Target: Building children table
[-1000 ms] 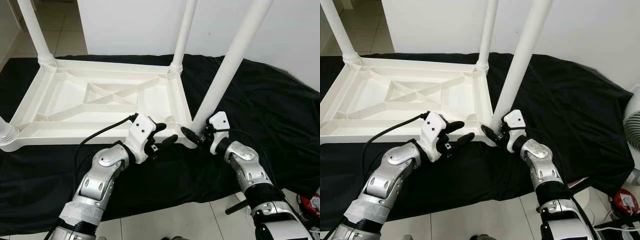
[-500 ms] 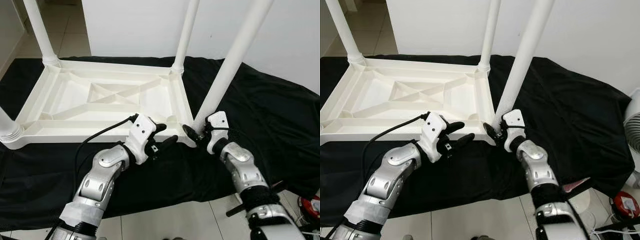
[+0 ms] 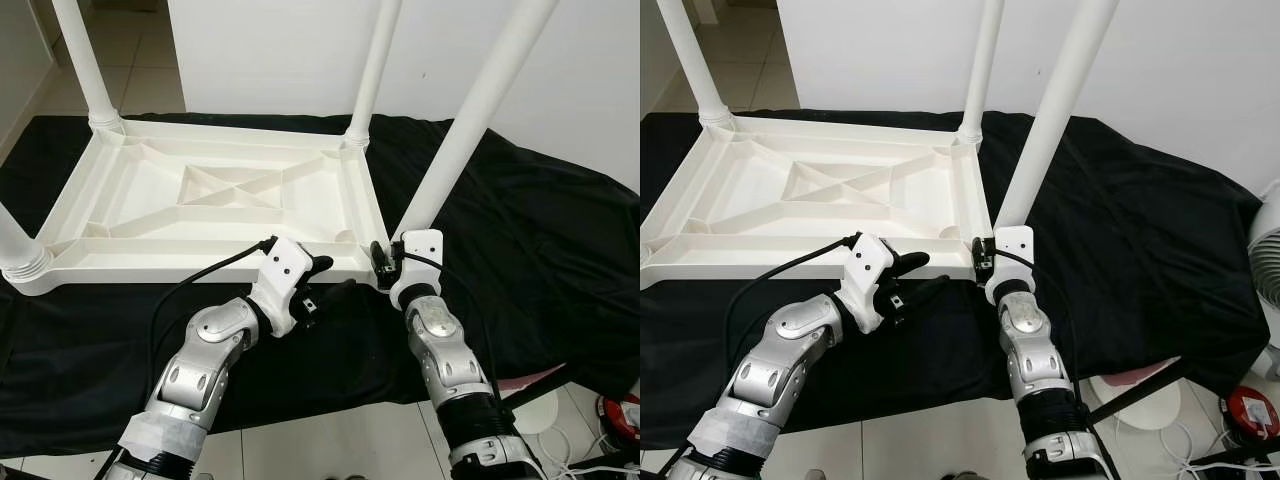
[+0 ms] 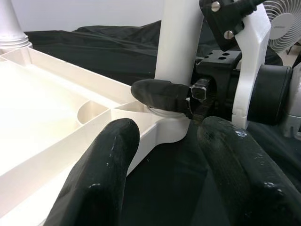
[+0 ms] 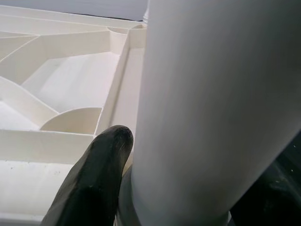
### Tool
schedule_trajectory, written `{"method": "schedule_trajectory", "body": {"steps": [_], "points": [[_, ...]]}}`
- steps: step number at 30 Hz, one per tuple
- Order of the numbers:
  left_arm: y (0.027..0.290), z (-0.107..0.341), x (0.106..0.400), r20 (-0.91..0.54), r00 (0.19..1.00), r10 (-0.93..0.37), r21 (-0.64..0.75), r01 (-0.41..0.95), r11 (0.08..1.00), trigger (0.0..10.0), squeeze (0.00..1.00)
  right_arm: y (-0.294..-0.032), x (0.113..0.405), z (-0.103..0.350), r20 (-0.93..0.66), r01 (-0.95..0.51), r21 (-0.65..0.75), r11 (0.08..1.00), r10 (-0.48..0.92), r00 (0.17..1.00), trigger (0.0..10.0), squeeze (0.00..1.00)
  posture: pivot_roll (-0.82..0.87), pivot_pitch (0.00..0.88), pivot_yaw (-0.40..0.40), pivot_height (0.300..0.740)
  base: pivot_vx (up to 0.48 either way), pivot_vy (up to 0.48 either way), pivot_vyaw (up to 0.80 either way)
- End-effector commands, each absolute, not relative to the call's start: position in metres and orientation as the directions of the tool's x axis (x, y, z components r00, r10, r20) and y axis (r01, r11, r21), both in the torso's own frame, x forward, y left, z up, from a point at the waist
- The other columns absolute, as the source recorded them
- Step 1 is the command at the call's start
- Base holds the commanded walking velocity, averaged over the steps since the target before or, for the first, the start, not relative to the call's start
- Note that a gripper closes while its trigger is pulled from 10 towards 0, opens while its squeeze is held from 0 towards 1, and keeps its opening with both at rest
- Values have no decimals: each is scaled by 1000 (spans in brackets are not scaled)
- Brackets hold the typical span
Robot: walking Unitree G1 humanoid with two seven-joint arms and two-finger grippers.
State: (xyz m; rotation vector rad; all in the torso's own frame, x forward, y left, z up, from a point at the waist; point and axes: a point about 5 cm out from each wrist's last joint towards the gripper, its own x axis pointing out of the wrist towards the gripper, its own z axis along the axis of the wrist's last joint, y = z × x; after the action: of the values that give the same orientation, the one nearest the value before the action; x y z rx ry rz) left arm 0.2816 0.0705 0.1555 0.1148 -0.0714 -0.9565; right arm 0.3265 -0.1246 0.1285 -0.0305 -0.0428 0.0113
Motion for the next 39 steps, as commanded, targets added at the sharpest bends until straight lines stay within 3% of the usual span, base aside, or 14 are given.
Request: {"method": "schedule_trajectory", "body": {"steps": [1, 3, 4, 5, 8, 9, 17, 19, 20, 25, 29, 39], "points": [[69, 156, 282, 13, 605, -796, 132, 788, 601, 10000, 0, -133, 322, 115, -18, 73, -16, 997, -73, 997, 0, 0, 89, 62, -91, 740, 0, 0, 0], [69, 156, 282, 13, 605, -796, 133, 788, 601, 10000, 0, -133, 321, 118, -4, 85, -13, 996, -85, 996, 0, 0, 88, 60, -92, 740, 0, 0, 0], [68, 156, 282, 14, 605, -796, 133, 788, 601, 10000, 0, -134, 321, 121, 11, 87, -15, 996, -87, 996, 6667, 0, 88, 60, -92, 740, 0, 0, 0], [68, 156, 282, 14, 604, -797, 133, 788, 601, 10000, 0, -136, 322, 123, 16, 90, -14, 996, -90, 996, 10000, 0, 85, 59, -94, 740, 0, 0, 0], [68, 156, 282, 15, 604, -797, 133, 789, 600, 10000, 0, -139, 322, 126, 31, 90, -14, 996, -90, 995, 10000, 0, 83, 58, -94, 740, 0, 0, 0], [68, 156, 282, 15, 604, -797, 133, 789, 600, 10000, 0, -141, 321, 128, 42, 90, -11, 996, -89, 995, 10000, 1000, 84, 59, -95, 740, 0, 0, 0], [67, 156, 282, 15, 606, -796, 130, 788, 602, 10000, 0, -152, 317, 134, 80, 64, -11, 998, -62, 995, 10000, 1000, 84, 62, -99, 740, 0, 0, 0], [67, 156, 281, 15, 608, -794, 130, 786, 604, 10000, 0, -156, 316, 133, 71, 0, -16, 1000, 1, 997, 10000, 1000, 83, 64, -100, 740, 0, 0, 0], [68, 155, 281, 14, 608, -793, 129, 786, 605, 10000, 0, -157, 315, 132, 65, -34, -18, 999, 35, 997, 10000, 0, 83, 64, -100, 740, 0, 0, 0], [68, 155, 282, 12, 611, -791, 130, 784, 607, 10000, 0, -164, 317, 133, 35, -146, -66, 987, 149, 988, 10000, 0, 78, 72, -92, 740, 0, 0, 0], [68, 154, 283, 3, 607, -795, 129, 788, 602, 10000, 0, -167, 323, 144, 31, -356, -229, 906, 372, 928, 10000, 0, 69, 75, -80, 740, 0, 0, 0], [69, 157, 287, 1, 615, -788, 139, 781, 609, 10000, 0, -156, 338, 135, -129, -578, -289, 763, 568, 813, 10000, 0, 82, 75, -84, 740, 0, 0, 0]]}}
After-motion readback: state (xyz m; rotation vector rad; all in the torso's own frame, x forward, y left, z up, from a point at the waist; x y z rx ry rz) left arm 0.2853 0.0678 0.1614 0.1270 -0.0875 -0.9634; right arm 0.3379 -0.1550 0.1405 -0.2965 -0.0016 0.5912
